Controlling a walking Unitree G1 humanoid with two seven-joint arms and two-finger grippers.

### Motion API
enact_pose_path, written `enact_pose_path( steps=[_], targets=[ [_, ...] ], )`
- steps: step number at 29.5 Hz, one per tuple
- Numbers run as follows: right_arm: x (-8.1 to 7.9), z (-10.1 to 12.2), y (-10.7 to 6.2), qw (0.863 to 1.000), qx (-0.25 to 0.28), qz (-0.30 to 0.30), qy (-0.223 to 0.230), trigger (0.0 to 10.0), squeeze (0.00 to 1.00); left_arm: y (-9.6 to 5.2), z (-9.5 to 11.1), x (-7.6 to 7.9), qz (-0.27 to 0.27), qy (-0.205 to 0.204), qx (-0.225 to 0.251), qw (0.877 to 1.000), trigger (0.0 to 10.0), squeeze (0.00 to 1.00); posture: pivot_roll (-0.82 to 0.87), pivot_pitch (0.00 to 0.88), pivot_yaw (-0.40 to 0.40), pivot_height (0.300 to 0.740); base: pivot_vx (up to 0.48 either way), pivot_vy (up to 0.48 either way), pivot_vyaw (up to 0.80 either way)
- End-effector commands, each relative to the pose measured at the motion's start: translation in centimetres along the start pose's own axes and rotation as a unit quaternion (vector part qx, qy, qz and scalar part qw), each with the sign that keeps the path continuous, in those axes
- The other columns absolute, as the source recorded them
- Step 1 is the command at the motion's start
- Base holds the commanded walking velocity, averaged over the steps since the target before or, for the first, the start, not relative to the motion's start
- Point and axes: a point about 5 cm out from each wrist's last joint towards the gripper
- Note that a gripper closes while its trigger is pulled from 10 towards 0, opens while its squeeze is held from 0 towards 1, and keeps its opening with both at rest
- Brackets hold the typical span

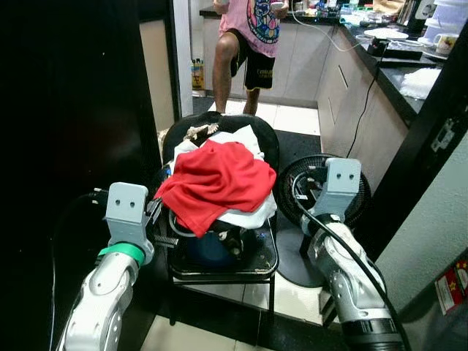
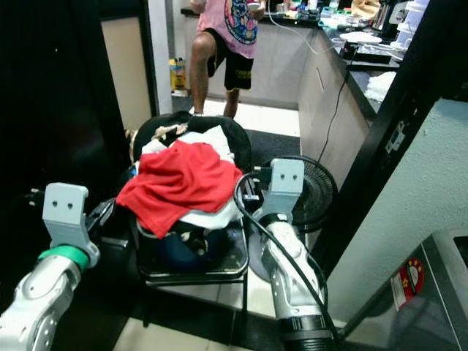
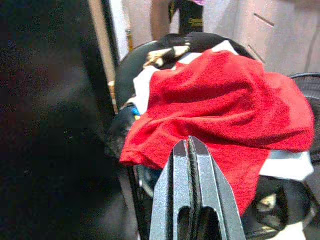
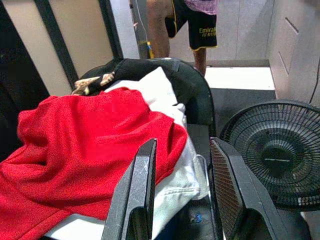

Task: Clothes washing

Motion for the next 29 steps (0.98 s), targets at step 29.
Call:
enact_pose_path(
  steps=[29],
  targets=[
    [0.7,-0.6,-1.0,0.999,-0.011,-0.037,-0.014,10.0,0.00,1.2,-0.5,0.5,-0.035,-0.001,-0.003,0.999,10.0,0.00,0.00,0.044,0.122,0.740,0.000,0.000,0.00]
  ],
)
Point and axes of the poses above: a point about 5 cm out from each wrist's last joint towards the gripper, its own y axis pointing out of the wrist towards the gripper, its own z axis along the axis of the wrist's last joint, x = y × z, and after that the axes turned 3 degrees about -y, right-handed
